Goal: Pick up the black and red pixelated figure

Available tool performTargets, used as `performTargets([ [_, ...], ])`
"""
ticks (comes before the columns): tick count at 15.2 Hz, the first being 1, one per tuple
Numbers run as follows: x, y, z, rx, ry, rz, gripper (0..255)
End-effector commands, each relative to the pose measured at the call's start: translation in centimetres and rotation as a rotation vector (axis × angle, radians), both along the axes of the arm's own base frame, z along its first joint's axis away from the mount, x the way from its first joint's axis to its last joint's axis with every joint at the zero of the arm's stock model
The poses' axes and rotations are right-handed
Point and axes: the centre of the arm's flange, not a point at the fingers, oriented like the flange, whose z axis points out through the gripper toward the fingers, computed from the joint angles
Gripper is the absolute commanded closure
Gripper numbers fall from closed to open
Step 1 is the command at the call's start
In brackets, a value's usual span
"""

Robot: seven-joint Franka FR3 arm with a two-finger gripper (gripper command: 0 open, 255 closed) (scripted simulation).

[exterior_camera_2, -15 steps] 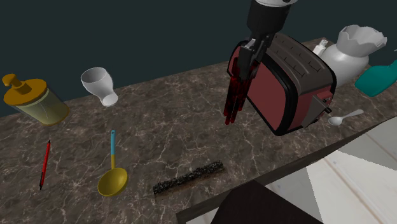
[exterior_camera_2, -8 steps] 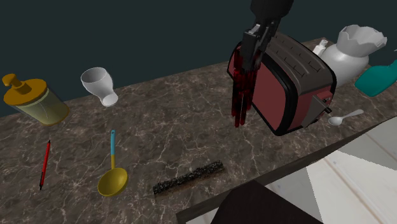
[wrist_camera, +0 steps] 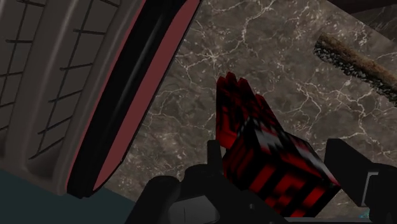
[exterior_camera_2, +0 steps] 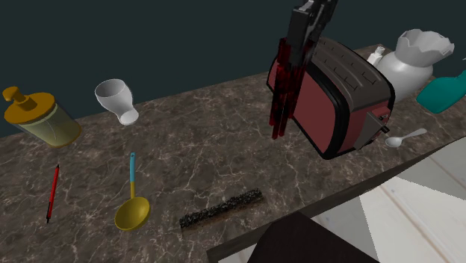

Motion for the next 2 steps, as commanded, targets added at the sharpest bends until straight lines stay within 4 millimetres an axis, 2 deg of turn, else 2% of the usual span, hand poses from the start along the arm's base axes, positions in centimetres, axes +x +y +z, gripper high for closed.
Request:
performTargets([
  [1, -0.03, 0.02, 0.66, 0.000, 0.000, 0.000, 255],
  [2, -0.03, 0.02, 0.66, 0.000, 0.000, 0.000, 255],
])
